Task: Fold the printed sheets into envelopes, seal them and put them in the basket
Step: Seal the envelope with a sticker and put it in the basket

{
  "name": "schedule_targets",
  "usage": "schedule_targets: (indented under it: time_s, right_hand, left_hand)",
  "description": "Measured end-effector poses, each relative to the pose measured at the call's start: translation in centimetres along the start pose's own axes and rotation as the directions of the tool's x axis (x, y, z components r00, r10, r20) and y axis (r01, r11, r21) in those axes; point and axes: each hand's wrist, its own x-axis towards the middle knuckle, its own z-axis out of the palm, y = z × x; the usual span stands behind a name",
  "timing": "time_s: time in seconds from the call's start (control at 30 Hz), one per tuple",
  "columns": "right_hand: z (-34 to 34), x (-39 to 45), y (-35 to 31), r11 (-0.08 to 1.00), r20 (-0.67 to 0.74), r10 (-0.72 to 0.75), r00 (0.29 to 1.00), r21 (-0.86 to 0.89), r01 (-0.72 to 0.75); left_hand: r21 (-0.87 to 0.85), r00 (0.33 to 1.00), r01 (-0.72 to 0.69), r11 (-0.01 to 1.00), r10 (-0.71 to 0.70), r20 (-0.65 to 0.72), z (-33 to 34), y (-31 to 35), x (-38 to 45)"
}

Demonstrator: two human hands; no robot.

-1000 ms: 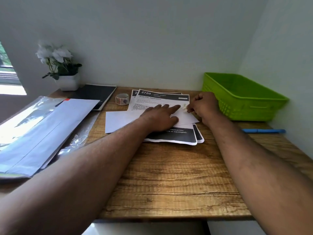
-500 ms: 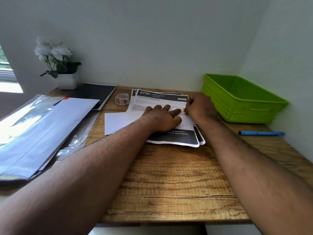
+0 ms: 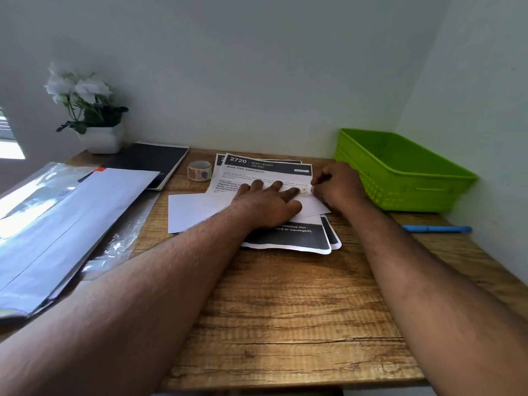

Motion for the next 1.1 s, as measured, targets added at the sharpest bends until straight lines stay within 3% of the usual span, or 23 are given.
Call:
schedule_targets:
  time_s: [0.2,0.53,0.8,1.1]
  right_hand:
    - [0.3,0.2,0.3,0.997,0.023,0.012,1.0,0.071,-0.014]
    - [0.4,1.3,0.9,0.991,0.251,-0.08,0.965,-0.084,0.104]
    - [-0.1,1.1,1.0,0.995,0.269,-0.09,0.959,0.06,0.076]
    - [-0.1,1.2,0.8,0.995,0.303,-0.091,0.949,-0.001,0.095]
  left_hand:
    - [0.006,1.0,-0.007,1.0,0.008,-0.009,0.0,0.0,0.0]
    - [0.005,1.0,0.009,1.0,-0.009,-0.008,-0.1,-0.1,0.0]
    - [0.002,0.999,-0.041,0.999,0.041,-0.006,-0.6,-0.9,-0.3]
    - [-0.017,0.998,-0.038,0.999,0.037,-0.053,-0.3,-1.1,0.2]
